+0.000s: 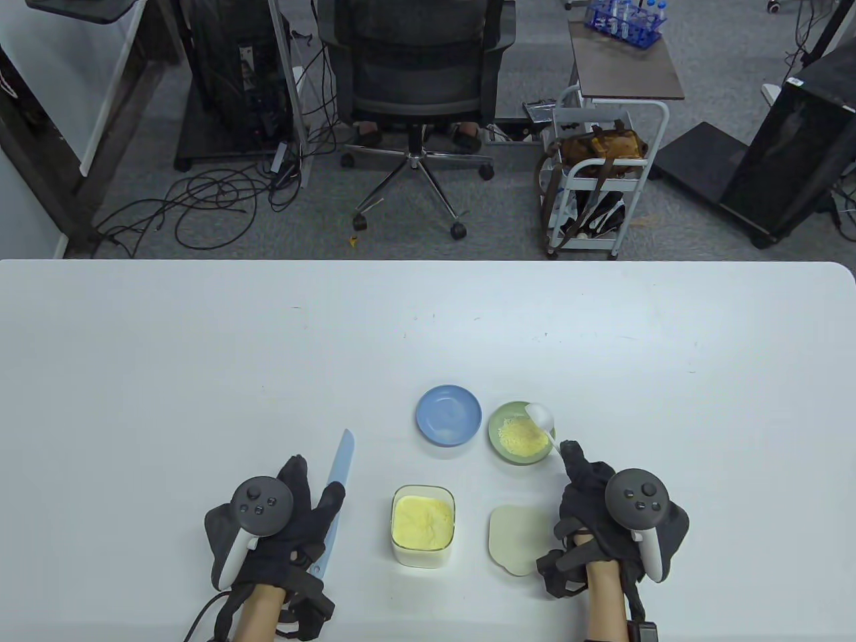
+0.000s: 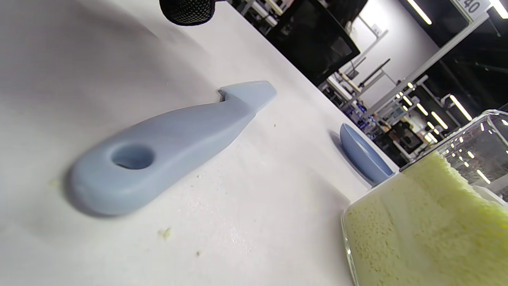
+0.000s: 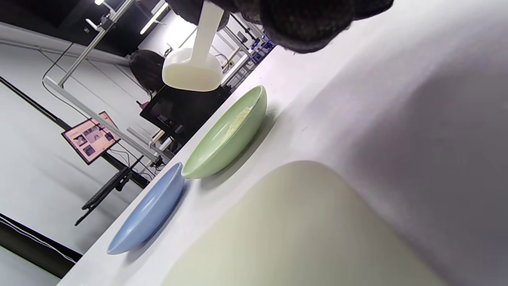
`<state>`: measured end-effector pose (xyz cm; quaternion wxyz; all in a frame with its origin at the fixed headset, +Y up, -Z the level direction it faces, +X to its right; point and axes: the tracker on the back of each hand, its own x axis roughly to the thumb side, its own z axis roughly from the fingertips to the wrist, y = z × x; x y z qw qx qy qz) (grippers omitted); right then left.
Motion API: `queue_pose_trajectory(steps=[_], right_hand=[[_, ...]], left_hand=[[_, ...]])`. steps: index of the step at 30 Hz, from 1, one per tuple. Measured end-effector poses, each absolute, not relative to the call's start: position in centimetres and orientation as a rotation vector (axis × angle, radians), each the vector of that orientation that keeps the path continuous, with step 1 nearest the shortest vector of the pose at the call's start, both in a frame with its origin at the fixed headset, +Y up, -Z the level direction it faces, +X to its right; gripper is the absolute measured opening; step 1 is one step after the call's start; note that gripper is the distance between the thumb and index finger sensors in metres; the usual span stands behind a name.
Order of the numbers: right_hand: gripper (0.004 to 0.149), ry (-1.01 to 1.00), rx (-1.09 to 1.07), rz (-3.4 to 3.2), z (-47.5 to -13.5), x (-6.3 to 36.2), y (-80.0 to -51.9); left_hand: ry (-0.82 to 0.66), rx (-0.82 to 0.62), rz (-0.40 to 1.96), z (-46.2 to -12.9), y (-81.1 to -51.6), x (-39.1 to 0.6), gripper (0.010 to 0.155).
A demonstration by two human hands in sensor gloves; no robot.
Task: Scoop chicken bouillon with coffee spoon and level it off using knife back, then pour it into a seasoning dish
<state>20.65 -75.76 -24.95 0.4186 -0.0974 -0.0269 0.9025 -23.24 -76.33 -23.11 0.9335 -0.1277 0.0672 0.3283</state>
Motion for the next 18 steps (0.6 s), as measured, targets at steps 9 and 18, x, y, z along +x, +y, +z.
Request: queue_pose_trajectory(steps=[9,18], right_hand=[[0.051,-0.023,-0.144,2.064,-24.7,21.0,-75.1],[0.043,0.224,-0.013,1.938,-23.8,20.9,-73.9]], left_hand=[[0.137,-0.263,0.678,-23.1,-76.3,-23.2,0.098],[0.03,-0.093,0.785,-22.7,-75.3,-22.2,0.094]])
